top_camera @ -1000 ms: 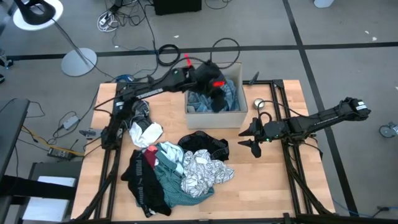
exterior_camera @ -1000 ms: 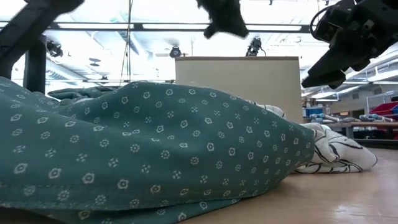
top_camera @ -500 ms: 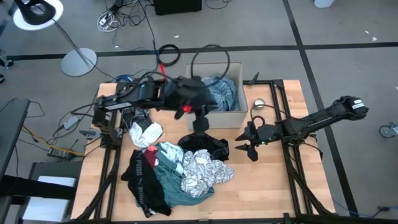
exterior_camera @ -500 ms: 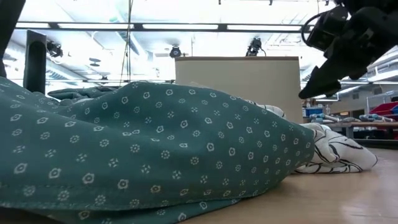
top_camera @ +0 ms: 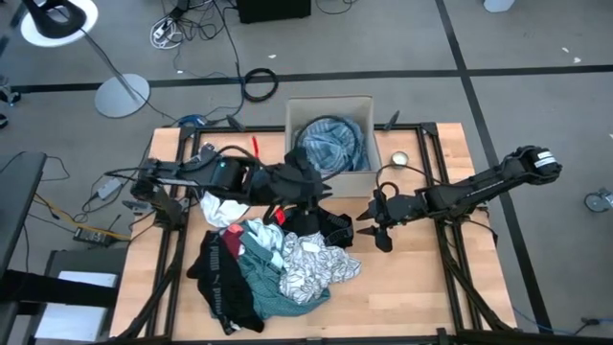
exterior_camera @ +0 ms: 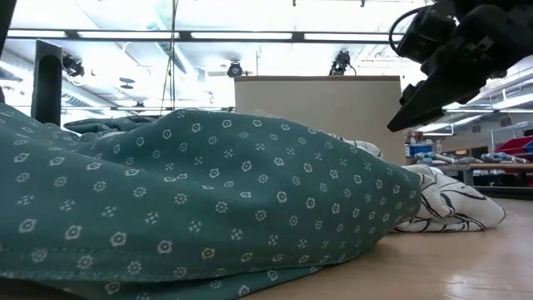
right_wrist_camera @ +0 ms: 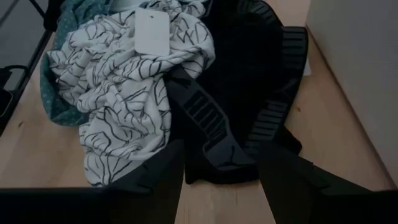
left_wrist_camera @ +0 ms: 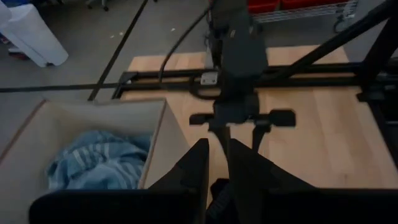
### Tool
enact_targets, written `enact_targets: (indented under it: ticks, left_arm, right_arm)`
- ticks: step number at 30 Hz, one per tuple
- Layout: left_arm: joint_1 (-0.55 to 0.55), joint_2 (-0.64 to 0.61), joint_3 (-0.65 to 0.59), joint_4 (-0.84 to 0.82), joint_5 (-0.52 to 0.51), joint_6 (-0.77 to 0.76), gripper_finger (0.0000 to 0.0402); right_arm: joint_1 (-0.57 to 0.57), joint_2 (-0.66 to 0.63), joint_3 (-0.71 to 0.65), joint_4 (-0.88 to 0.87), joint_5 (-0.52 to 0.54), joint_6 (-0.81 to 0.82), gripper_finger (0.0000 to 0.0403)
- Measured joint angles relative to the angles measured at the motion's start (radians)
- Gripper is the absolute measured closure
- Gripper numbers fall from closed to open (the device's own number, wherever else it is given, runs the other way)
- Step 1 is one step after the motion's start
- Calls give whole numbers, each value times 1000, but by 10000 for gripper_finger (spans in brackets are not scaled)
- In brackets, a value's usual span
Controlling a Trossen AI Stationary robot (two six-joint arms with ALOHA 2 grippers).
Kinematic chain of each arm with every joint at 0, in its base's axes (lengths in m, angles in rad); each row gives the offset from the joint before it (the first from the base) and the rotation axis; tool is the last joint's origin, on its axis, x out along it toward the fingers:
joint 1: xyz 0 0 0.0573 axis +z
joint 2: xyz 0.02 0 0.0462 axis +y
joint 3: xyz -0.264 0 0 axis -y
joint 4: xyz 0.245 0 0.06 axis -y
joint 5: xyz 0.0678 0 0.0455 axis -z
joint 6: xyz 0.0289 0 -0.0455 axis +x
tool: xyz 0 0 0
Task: Sort clothes
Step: Put the right black boxer into the bin
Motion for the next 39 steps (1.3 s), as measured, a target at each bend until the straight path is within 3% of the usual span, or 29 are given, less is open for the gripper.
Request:
enact_targets:
  ticks: [5, 14, 23, 28, 34, 37, 39]
  left_arm:
    - [11, -146, -345, 248, 3, -47, 337]
    - [30, -526, -990, 720, 63, -102, 337]
    - [31, -831, -1510, 1095, 94, -97, 337]
    - [31, -946, -1695, 1221, 97, -95, 337]
    - [31, -1036, -1813, 1265, 98, -93, 337]
    - [34, -1048, -1842, 1269, 93, -94, 337]
    - [37, -1060, -1861, 1255, 93, -96, 337]
  right_arm:
    - [12, -2, 0, -8, -2, 0, 206]
    - [11, 7, 11, -27, -8, 3, 206]
    - [3, 86, 138, -173, 62, -62, 206]
    - [-28, 202, 165, -175, 60, -83, 206]
    - [-53, 341, 210, -159, 53, -93, 209]
    - [-64, 393, 253, -151, -17, -103, 236]
    - [-68, 430, 296, -179, -70, -87, 279]
